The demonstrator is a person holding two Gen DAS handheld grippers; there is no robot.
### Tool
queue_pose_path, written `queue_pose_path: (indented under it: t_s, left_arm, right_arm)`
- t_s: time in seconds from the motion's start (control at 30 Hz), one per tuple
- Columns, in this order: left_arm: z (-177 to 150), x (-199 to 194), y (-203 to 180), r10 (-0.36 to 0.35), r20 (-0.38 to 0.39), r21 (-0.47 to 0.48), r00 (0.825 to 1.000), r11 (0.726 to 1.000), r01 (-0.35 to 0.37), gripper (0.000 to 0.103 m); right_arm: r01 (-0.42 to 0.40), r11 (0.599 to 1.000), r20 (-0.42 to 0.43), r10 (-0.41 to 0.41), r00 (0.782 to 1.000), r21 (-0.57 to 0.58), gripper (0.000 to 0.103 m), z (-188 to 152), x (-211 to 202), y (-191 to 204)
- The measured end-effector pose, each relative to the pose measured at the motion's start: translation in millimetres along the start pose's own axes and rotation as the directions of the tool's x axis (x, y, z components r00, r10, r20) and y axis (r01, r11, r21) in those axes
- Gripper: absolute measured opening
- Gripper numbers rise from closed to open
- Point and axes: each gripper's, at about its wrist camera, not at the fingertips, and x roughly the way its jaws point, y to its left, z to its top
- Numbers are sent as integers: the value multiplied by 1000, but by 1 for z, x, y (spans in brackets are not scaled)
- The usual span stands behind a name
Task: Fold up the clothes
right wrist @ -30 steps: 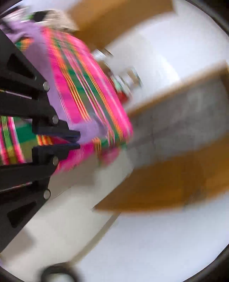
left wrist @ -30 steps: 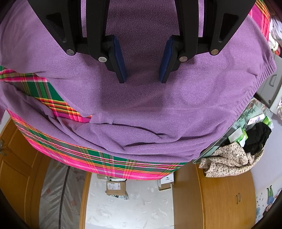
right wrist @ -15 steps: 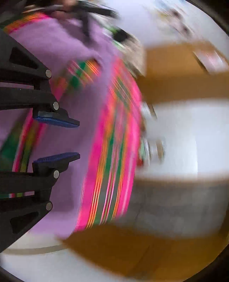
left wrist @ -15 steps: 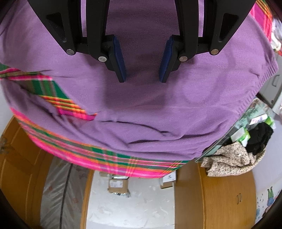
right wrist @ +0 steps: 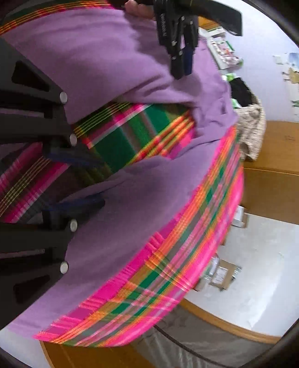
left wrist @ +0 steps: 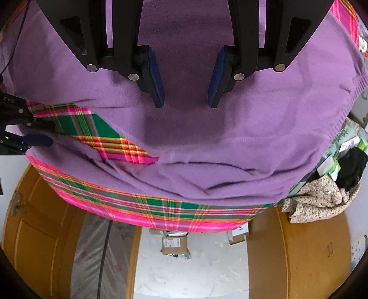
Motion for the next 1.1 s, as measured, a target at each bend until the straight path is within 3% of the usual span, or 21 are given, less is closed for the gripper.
queue_pose_path:
  t_s: [0.1,0.2,0.33,0.5,0.77,1.1]
  left_arm:
    - [1,-1,1,-4,7,-2,1000,1000,4,41]
    - [6,-4,0,-1,16,10,1000,1000,1,41]
    - [20,-16,3,0,65,16,998,1000,-1,41]
    - [41,-24,6,14,112,15,994,1000,-15,41]
    - [70,-14,17,7,129,8,992,1000,-8,41]
    - [109,14,39,-7,131,49,991,999,1,41]
  right_arm:
    - [8,1000,4,-8,1000,26,3,-3,-1,-5]
    - [24,999,53,-27,998,43,2,-2,-14,-9]
    - [58,995,192,-73,979,83,2,7,-52,-23]
    - [90,985,276,-128,953,145,2,24,-79,-48]
    - [77,976,286,-134,949,203,2,40,-79,-76]
    - [53,949,182,-115,977,312,2,48,-30,-109]
